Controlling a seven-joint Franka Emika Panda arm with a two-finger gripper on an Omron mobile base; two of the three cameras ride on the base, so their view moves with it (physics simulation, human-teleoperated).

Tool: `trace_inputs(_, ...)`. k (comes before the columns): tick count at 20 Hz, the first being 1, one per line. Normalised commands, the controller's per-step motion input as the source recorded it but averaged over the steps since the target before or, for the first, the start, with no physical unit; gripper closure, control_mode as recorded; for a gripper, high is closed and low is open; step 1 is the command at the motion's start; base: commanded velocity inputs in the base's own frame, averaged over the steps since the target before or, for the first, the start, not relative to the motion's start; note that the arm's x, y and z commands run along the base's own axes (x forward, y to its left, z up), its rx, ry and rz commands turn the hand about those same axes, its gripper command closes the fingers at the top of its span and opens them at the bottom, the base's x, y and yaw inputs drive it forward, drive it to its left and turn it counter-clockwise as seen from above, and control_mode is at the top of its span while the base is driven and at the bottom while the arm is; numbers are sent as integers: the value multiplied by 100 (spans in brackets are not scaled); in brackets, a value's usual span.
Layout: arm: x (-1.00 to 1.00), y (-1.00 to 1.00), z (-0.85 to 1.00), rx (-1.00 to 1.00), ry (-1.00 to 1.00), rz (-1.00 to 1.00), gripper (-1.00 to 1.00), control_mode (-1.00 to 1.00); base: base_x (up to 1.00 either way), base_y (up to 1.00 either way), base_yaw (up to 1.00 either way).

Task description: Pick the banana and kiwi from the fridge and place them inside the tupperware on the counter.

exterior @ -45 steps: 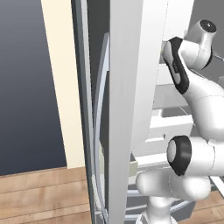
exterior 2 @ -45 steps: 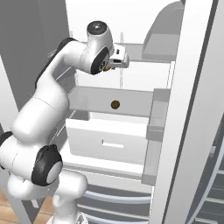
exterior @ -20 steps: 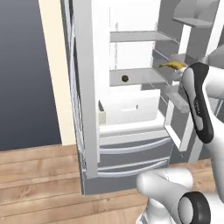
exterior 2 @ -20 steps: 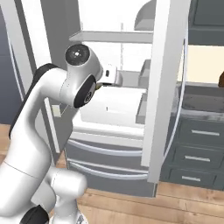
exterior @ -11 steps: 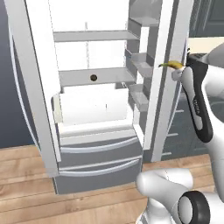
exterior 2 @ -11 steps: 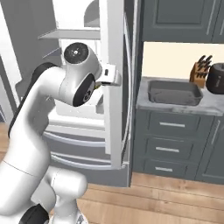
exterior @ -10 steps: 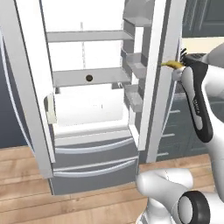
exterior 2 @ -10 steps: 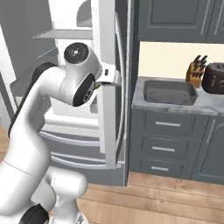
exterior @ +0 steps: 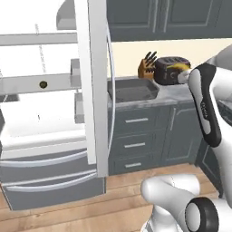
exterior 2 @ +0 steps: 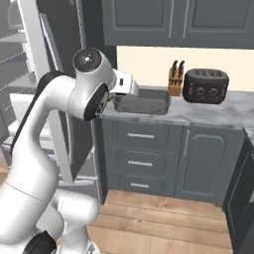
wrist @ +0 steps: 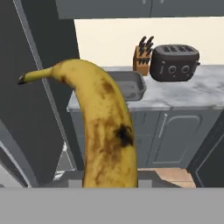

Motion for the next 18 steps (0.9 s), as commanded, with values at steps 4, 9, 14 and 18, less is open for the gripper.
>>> trace_inputs(4,0,0,0,0,0,0,100,100,44,-89,0)
trace_inputs(9,0,0,0,0,0,0,100,100,92,-44,0)
trace_inputs(14,0,0,0,0,0,0,100,100,100,-8,1)
trace_inputs(18,0,0,0,0,0,0,100,100,98,0,2)
